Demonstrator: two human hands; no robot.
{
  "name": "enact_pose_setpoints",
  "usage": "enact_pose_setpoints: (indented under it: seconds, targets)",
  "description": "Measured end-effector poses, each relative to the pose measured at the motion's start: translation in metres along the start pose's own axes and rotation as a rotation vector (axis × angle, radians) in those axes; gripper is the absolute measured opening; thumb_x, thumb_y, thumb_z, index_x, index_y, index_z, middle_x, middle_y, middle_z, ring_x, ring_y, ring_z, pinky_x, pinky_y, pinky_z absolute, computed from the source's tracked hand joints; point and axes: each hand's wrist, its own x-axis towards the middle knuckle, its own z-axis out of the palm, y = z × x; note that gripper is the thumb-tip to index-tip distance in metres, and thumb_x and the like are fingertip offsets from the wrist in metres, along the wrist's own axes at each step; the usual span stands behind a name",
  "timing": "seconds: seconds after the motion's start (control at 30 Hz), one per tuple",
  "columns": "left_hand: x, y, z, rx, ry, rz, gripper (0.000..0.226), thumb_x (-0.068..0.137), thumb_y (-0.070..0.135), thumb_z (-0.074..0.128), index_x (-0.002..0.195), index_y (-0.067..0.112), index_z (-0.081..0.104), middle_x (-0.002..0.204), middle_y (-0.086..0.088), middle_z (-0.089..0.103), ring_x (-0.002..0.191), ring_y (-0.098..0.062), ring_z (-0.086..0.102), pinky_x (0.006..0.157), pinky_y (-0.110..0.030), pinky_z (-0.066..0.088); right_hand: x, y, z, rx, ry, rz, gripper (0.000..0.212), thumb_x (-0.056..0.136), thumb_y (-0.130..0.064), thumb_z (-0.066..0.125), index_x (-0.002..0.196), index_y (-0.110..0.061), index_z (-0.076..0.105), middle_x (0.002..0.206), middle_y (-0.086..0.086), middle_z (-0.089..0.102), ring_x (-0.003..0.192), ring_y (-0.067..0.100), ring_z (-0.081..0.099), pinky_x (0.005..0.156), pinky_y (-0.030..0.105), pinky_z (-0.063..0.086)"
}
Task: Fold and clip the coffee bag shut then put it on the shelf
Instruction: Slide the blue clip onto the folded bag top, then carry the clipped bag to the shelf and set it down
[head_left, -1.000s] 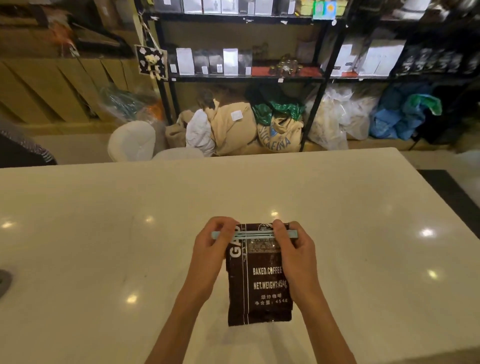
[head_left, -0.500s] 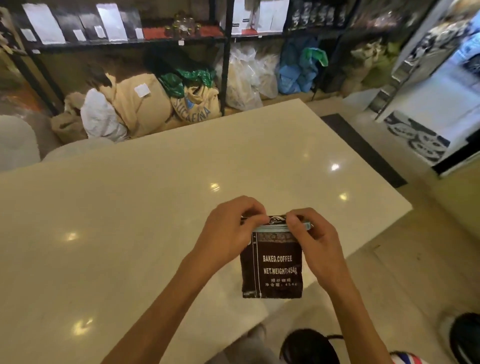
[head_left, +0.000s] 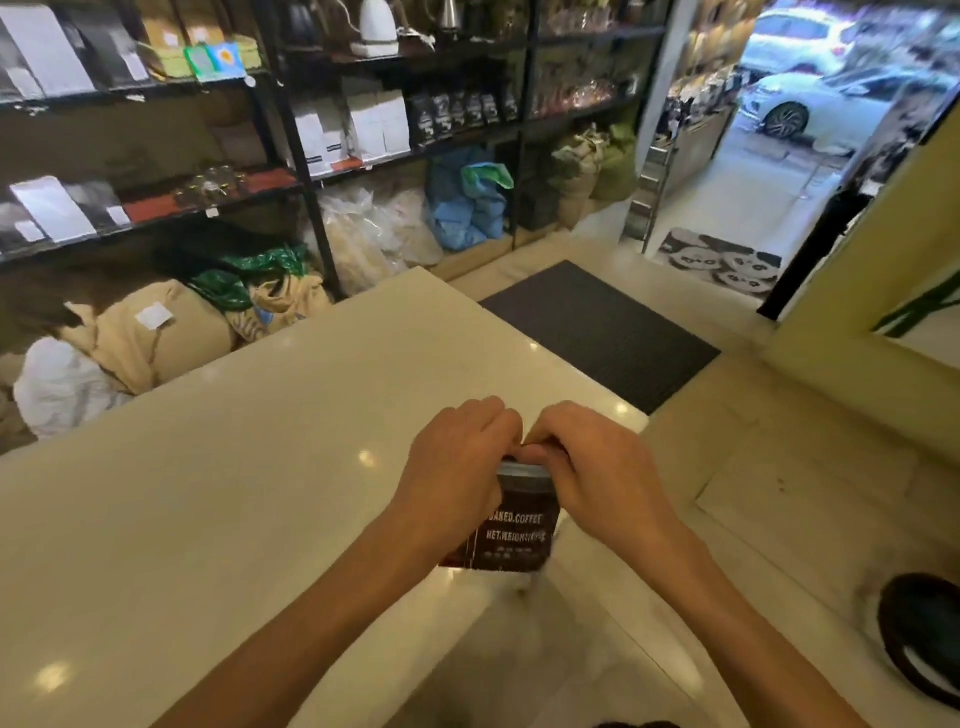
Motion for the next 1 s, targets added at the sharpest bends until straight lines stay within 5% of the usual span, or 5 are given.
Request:
enact_pose_setpoints:
  seconds: [0.2, 0.47, 0.6, 0.73, 1.0]
  targets:
    - [0.059, 0.012, 0.009, -0.034, -0.009, -0.066, 0.007, 0.086, 0.026, 0.060, 0.086, 0.021, 0.066, 0.086, 0.006, 0.066, 0.078, -0.013, 0.062, 0.061, -0.027, 0.043, 0.032, 0.070, -0.030, 0.245, -0.118, 0.095, 0.021, 0.088, -0.048, 0.052, 0.086, -0.030, 0.061, 0.084, -0.016, 0.064, 0.082, 0.005, 0.063, 0.073, 0.030, 0.057]
    - [0.145, -0.008, 0.032, -0.391, -0.225, -0.153, 0.008, 0.086, 0.024, 0.067, 0.079, 0.026, 0.065, 0.083, 0.012, 0.066, 0.080, -0.006, 0.061, 0.071, -0.028, 0.052, 0.058, 0.144, -0.042, 0.224, 0.121, 0.124, 0.012, 0.087, -0.047, 0.056, 0.078, -0.038, 0.057, 0.069, -0.023, 0.060, 0.084, -0.008, 0.062, 0.061, 0.005, 0.047]
    - [0.204, 0.013, 0.077, -0.354, -0.062, -0.144, 0.018, 0.086, 0.022, 0.065, 0.070, 0.027, 0.058, 0.069, 0.017, 0.057, 0.066, 0.000, 0.054, 0.060, -0.020, 0.040, 0.075, 0.206, -0.057, 0.746, 0.072, 0.332, 0.029, 0.089, -0.059, 0.054, 0.093, -0.035, 0.069, 0.092, -0.014, 0.075, 0.086, 0.003, 0.072, 0.068, 0.015, 0.055]
    - [0.275, 0.008, 0.130, -0.764, -0.095, -0.437, 0.020, 0.087, 0.010, 0.066, 0.068, 0.016, 0.066, 0.066, 0.005, 0.067, 0.062, -0.011, 0.063, 0.053, -0.029, 0.056, 0.076, 0.273, -0.036, 1.008, -0.080, 0.573, 0.064, 0.063, -0.083, 0.062, 0.119, -0.051, 0.057, 0.107, -0.018, 0.078, 0.096, 0.010, 0.077, 0.074, 0.026, 0.061]
    - [0.373, 0.058, 0.275, -1.260, -0.044, -0.781, 0.041, 0.084, 0.063, 0.051, 0.119, 0.042, 0.043, 0.103, 0.003, 0.074, 0.087, -0.009, 0.075, 0.066, -0.028, 0.060, 0.183, 0.439, -0.034, 0.850, 0.227, 0.669, 0.056, 0.084, -0.067, 0.043, 0.087, -0.019, 0.073, 0.076, 0.001, 0.079, 0.068, 0.012, 0.076, 0.058, 0.023, 0.056]
